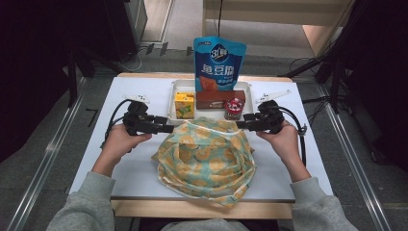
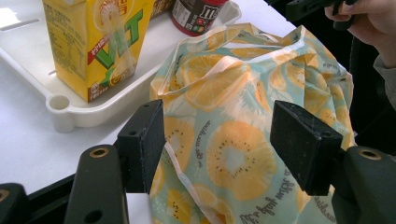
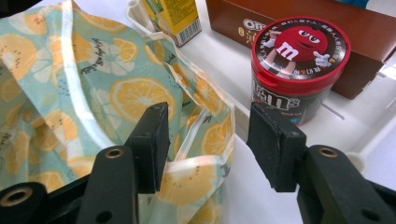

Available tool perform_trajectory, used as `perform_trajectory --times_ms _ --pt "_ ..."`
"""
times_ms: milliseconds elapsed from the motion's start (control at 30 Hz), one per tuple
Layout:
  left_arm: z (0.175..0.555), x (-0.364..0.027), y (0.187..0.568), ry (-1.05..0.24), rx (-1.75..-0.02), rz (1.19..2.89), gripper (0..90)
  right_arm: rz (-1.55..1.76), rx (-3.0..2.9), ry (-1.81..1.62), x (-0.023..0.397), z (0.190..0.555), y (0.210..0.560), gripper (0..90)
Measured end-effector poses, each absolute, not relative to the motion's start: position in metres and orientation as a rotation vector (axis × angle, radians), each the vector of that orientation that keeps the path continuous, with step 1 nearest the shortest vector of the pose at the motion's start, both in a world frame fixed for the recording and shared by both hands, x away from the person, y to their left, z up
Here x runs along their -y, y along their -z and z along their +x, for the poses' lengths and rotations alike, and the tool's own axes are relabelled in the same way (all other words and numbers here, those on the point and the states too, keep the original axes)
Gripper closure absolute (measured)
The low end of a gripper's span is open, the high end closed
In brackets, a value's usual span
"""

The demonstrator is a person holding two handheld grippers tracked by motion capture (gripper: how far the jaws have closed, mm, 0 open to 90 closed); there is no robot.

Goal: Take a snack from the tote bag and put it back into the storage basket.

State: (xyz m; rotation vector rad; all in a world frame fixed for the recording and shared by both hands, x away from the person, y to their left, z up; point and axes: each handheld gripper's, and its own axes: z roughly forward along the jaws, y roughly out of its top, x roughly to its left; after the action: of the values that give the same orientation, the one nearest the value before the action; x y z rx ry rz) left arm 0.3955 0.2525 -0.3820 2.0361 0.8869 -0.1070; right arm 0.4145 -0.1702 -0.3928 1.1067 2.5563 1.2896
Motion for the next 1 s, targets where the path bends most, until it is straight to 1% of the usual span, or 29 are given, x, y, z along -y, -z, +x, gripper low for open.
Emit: perform_trajectory --times_ms 600,900,1000 --pt "0.386 -0.260 0.384 0.096 -0.907 2.037 35.9 1.090 -2.561 -1.293 0.182 0.386 0.390 43.7" --pt "0.381 -0.263 0.387 0.095 -0.912 2.032 35.9 1.115 -2.541 -1.293 0.195 0.373 0.395 39.4" --pt "0.379 -0.264 0.388 0.089 -0.912 2.027 35.8 1.124 -2.534 -1.291 0.200 0.369 0.397 39.4"
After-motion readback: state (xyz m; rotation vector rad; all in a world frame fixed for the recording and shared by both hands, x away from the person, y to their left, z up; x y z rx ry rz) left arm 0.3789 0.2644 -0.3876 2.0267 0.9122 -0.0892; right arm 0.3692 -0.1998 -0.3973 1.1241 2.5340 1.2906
